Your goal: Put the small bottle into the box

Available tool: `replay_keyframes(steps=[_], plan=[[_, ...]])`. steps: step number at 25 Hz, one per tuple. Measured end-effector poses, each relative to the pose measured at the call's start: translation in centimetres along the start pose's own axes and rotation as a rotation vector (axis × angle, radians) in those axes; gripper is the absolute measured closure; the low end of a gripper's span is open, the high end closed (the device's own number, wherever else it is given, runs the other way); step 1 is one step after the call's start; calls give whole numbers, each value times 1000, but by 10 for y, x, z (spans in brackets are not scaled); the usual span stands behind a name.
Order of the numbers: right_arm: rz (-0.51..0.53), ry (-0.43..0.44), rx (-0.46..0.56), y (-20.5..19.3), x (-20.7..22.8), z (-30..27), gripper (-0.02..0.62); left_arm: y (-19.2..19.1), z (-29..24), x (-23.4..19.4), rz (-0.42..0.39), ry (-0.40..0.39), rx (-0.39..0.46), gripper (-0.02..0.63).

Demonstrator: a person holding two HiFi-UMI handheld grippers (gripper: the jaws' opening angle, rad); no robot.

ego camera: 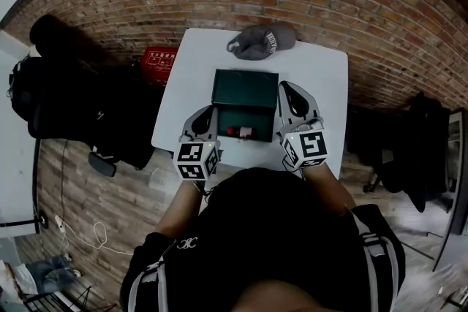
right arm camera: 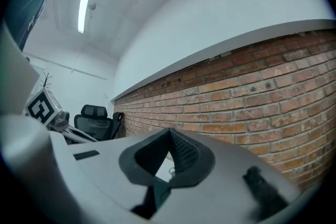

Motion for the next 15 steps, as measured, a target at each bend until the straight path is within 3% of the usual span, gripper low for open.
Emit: replay_keyframes(steps=[15], plan=[[4,18,-60,-11,2,8,566,-4,5,8,16,-1,7,592]])
Point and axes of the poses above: the fingertips, and each gripper's own axes: z backward along the fingers, x to its right, y out of its top, the point moved 3 cm from there along z, backward along the fingers, and after that the axes turned 9 degrees about z, right-handed, at the moved point
